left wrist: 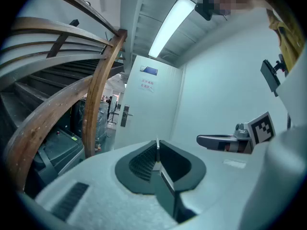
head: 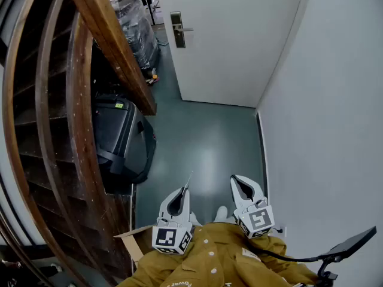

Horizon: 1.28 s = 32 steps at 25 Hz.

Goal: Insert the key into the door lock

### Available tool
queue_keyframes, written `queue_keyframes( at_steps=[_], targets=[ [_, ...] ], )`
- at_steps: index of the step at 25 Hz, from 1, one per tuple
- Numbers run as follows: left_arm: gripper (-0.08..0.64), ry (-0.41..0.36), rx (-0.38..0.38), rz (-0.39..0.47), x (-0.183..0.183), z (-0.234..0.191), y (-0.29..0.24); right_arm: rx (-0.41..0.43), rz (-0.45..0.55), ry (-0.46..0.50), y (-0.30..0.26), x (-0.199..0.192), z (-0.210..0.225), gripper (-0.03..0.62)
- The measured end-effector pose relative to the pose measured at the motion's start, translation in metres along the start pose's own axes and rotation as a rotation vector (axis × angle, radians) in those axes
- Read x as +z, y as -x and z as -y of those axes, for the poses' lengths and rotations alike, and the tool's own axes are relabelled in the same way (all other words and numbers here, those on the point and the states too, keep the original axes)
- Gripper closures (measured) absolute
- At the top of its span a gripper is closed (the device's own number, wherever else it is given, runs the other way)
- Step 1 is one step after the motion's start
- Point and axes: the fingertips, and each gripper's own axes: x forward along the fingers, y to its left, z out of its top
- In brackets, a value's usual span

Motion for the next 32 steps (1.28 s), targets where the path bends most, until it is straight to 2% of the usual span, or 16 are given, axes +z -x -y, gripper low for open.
queue_keyframes(
  at_steps=[10, 15, 18, 26, 32],
  targets=[
    [0.534, 0.001, -0.014, 0.000, 0.002, -0.001, -0.005, -0.004, -0.004, 0.003, -0.003, 0.000, 0.002, 0.588],
    [0.534, 0.008, -0.019, -0.006, 0.003, -0.002, -0.006, 0.031, 0.034, -0.049, -0.005, 0.008, -0.001, 0.586],
    [0.534, 0.013, -0.016, -0.009, 0.002, -0.006, 0.000, 0.032, 0.029, -0.034, -0.007, 0.008, -0.006, 0.588],
    [0.534, 0.038, 0.030, -0.014, 0.002, -0.061, 0.027, 0.016, -0.003, -0.072, -0.035, -0.002, -0.037, 0.588],
    [0.534, 0.078, 0.014, -0.049, -0.011, -0.099, 0.029, -0.015, -0.029, -0.079, -0.058, -0.013, -0.059, 0.588]
  ],
)
